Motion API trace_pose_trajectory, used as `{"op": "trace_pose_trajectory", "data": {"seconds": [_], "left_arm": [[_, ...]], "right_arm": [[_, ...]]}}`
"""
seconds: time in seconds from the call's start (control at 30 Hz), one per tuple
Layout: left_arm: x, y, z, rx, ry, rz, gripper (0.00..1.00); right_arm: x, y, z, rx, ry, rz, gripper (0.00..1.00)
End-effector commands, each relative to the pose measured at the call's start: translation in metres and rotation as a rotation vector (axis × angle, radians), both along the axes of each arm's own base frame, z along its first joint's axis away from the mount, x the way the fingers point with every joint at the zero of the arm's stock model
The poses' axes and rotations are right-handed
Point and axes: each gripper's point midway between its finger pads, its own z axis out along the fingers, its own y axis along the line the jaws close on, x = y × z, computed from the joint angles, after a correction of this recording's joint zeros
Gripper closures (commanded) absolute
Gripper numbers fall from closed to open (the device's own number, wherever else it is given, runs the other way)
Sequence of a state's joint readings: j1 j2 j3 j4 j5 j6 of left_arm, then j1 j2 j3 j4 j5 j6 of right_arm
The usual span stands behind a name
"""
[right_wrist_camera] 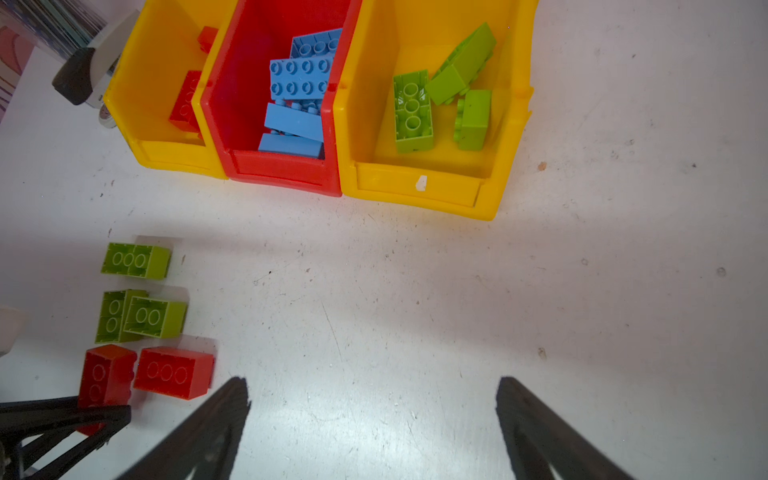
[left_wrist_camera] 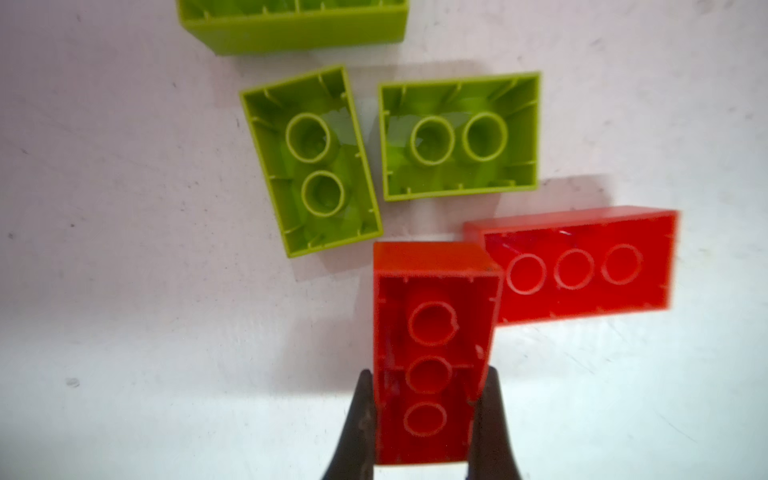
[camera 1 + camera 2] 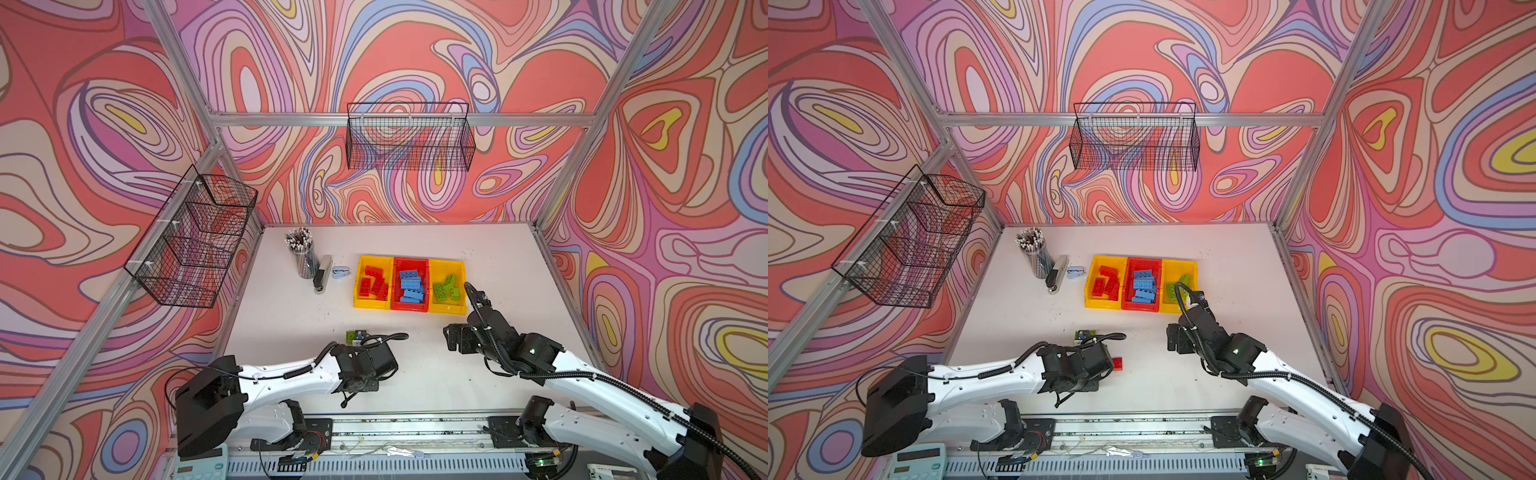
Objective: Sort the legos into containers by color
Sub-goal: 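Carry the red brick to the yellow bin by the stapler and release it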
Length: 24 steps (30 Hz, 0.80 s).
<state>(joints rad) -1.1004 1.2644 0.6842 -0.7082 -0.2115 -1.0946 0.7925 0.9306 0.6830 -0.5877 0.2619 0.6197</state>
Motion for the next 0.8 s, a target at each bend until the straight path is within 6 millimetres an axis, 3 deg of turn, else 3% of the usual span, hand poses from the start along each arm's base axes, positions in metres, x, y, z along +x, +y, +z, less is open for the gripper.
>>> {"op": "trace_pose_trajectory", "data": {"seconds": [0.0,0.17,0.4,0.57,0.77], "left_arm": [[0.007,0.010,0.031,0.041,-0.050,-0.005,0.98],[0.035,0.009,0.071,0.058,-0.153,-0.022,0.97],[0.127,0.003,0.101,-0.016,-0.231,0.012,0.96],[0.199,-0.005,0.105,-0.034,-0.232,0.011,0.94],[0.264,-0.021,0.092,-0.029,-0.209,-0.008,0.92]], "right_arm": [[-0.001,-0.002,0.002,0.007,-0.016,-0.001,0.02],[-0.001,-0.001,0.010,0.023,-0.033,0.006,0.02],[0.000,0.004,0.014,0.035,-0.036,0.024,0.02],[-0.001,0.004,0.009,0.028,-0.024,0.028,0.02],[0.000,0.006,0.008,0.014,-0.013,0.027,0.02]]}}
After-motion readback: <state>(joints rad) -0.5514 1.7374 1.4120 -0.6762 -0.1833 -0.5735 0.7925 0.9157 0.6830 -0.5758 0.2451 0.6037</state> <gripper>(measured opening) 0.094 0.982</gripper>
